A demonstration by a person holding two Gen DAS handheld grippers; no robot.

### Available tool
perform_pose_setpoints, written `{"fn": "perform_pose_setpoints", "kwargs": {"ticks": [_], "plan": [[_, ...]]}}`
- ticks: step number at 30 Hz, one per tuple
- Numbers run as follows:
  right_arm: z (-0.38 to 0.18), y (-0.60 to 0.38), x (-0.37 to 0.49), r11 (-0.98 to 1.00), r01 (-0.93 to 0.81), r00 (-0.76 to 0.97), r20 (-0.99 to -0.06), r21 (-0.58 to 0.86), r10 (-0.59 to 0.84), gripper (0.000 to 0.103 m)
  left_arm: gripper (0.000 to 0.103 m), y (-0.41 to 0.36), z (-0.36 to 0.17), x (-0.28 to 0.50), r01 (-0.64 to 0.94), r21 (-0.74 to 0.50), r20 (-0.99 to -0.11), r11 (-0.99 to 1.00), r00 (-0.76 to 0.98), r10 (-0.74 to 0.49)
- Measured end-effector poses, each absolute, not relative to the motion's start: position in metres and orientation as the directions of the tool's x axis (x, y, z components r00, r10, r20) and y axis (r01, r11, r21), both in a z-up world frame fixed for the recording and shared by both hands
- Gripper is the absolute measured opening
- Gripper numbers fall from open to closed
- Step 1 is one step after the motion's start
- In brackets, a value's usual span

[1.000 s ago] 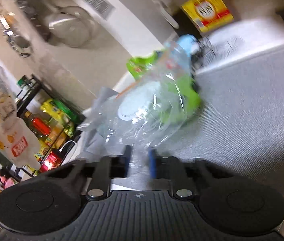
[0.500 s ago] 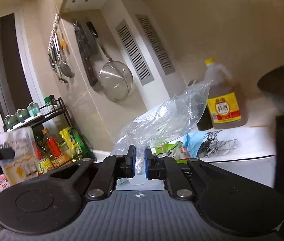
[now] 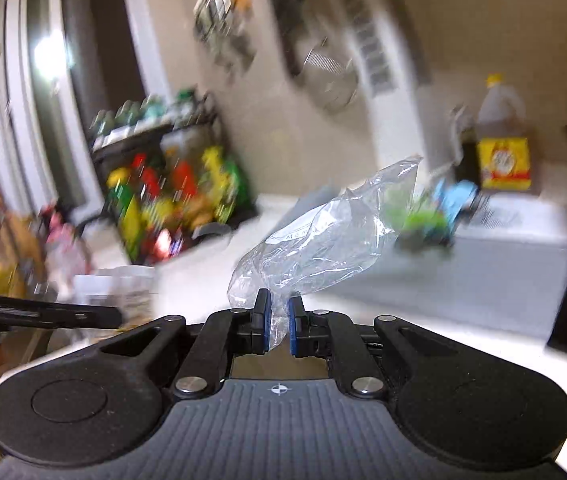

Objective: Collect trash
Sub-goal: 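Lift both held pieces of trash and carry them toward the bin, then lower both grippers over the blue bin and open them to drop trash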

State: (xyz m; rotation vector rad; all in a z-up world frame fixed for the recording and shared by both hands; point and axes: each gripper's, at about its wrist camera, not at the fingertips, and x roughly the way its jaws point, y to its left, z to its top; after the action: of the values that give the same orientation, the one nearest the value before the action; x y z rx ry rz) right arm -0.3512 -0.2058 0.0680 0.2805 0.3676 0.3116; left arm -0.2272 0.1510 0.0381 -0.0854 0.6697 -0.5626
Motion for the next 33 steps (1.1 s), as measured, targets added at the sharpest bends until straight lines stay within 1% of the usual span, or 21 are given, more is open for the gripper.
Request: {"fn": "perform_pose_setpoints", "kwargs": {"ticks": [5,8,14,22,33], "plan": [[0.034,-0.179,-0.355,0.915,-0.254,0.815,-0.440,0.314,0.377,0.010,0.028,0.157,-0.017,-0.228,0.395,-0.267,-0.656,0.879,0.593,-0.467],[0.015,-0.161,-0.356,0.919,-0.260,0.772,-0.508,0.295,0.381,0.010,0.028,0.157,-0.041,-0.229,0.373,-0.236,-0.695,0.897,0.581,-0.424],[-0.015,-0.135,-0.353,0.924,-0.279,0.698,-0.604,0.263,0.383,0.010,0.028,0.161,-0.068,-0.228,0.355,-0.217,-0.729,0.909,0.561,-0.393],[-0.030,-0.128,-0.343,0.931,-0.268,0.641,-0.676,0.246,0.364,0.010,0.028,0.149,-0.080,-0.223,0.331,-0.208,-0.762,0.920,0.535,-0.364],[-0.045,-0.120,-0.330,0.938,-0.266,0.591,-0.732,0.221,0.340,0.010,0.028,0.146,-0.101,-0.208,0.308,-0.232,-0.787,0.923,0.497,-0.364]]}}
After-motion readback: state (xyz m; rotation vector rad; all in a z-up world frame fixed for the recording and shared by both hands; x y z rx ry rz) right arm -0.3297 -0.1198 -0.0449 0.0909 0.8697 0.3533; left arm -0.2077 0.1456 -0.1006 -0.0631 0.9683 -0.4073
